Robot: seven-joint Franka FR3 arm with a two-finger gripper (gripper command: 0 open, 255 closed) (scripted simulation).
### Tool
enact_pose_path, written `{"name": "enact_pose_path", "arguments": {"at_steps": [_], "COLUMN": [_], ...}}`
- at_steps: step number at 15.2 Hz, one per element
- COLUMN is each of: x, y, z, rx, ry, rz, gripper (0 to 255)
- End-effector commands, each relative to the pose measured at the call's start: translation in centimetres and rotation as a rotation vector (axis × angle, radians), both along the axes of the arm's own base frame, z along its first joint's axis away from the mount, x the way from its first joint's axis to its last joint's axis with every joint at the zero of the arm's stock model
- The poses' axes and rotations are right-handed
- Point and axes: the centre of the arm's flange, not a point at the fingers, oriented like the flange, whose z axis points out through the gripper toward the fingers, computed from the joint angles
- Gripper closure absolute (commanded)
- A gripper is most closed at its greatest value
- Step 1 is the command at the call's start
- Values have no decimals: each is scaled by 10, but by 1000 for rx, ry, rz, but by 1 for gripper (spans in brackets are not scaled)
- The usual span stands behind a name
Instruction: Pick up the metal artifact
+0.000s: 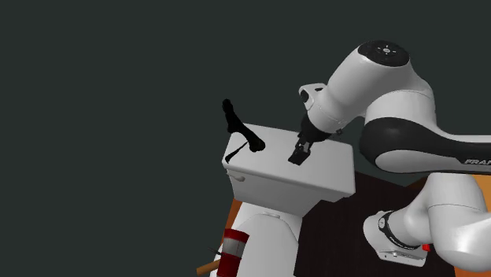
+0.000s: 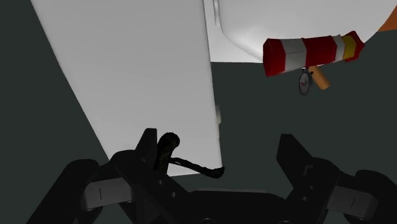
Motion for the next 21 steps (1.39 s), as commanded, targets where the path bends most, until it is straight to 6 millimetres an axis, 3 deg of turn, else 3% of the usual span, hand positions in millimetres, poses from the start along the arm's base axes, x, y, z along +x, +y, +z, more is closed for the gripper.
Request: {"name": "enact_pose_path", "arguments": {"at_steps": [1, 17, 21], "x": [18, 178, 178], "y": [-9, -77, -77], "z": [-13, -90, -111], "rx": [-8, -71, -71], "ry": [-23, -182, -182], "rz": [1, 10, 10], "gripper": [0, 0, 0]}}
